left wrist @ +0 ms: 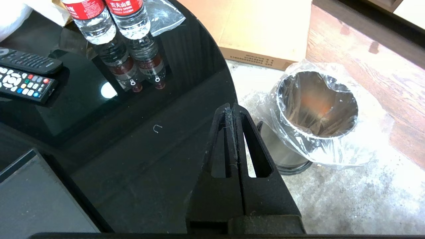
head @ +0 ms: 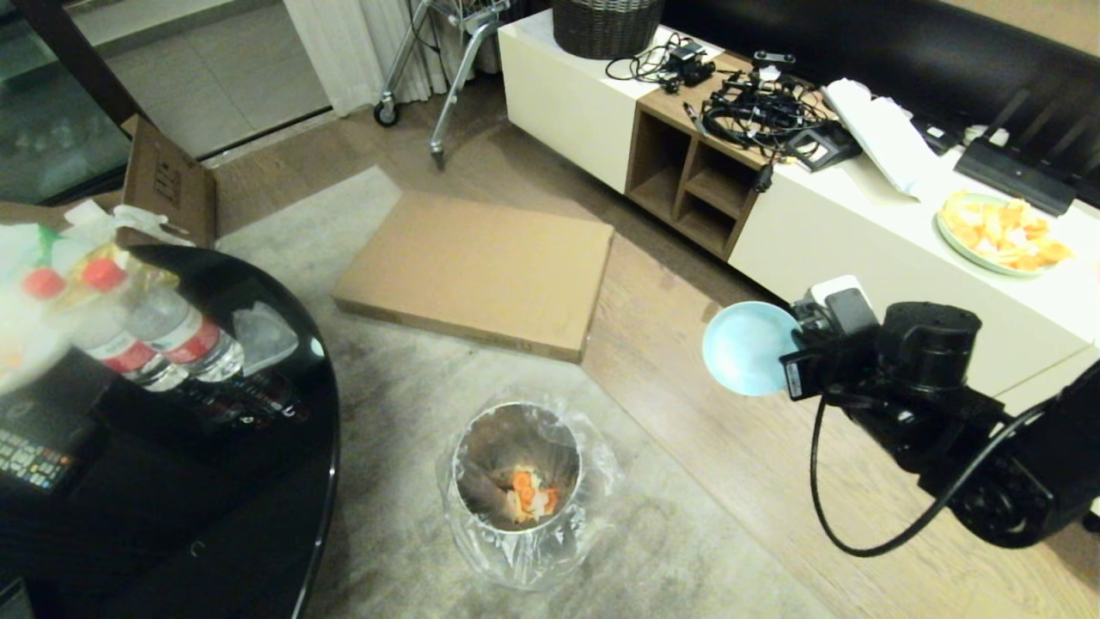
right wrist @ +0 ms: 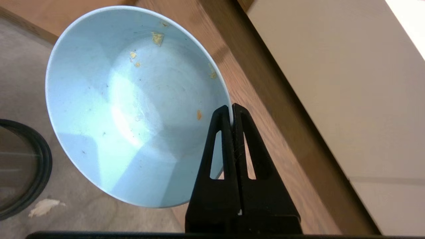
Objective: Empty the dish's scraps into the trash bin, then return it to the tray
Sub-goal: Put the bowl back to the table
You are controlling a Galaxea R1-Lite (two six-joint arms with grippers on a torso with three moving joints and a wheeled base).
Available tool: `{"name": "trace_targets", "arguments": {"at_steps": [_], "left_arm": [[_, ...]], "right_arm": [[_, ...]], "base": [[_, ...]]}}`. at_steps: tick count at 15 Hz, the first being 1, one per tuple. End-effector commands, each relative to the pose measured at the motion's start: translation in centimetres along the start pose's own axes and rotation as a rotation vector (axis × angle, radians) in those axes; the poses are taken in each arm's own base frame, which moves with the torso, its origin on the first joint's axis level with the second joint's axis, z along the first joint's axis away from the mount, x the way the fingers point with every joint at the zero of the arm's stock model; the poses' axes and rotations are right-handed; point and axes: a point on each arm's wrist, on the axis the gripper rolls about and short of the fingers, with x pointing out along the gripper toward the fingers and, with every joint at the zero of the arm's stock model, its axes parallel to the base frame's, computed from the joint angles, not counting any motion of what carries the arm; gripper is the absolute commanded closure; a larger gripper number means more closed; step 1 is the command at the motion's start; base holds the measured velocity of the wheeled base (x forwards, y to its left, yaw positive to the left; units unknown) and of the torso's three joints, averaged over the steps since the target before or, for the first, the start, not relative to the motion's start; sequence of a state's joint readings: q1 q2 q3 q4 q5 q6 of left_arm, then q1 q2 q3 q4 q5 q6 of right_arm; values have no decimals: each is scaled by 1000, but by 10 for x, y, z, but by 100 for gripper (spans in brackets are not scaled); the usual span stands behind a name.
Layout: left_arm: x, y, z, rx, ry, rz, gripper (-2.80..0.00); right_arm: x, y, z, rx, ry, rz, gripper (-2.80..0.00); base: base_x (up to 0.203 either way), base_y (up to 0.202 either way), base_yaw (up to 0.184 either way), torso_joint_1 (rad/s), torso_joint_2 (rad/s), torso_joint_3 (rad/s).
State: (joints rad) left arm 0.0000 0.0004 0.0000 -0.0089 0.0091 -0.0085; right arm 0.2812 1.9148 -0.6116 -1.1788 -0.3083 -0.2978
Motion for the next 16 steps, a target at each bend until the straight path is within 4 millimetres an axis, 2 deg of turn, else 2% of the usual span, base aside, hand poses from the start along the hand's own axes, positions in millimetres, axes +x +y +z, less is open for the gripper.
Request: {"name": "trace_targets", "arguments": {"at_steps": [1, 9, 16], "left_arm": [[0, 0, 0, -1, -1, 0, 0], [0, 0, 0, -1, -1, 0, 0], [0, 0, 0, -1, -1, 0, 0]], "right_arm": [[-17, -18, -7, 33, 32, -37, 0], [-78, -49, -24, 191, 217, -80, 0], [-160, -58, -49, 307, 377, -82, 0]], "base": [[0, 0, 0, 0, 0, 0], [0, 0, 0, 0, 0, 0], [0, 0, 0, 0, 0, 0]]}}
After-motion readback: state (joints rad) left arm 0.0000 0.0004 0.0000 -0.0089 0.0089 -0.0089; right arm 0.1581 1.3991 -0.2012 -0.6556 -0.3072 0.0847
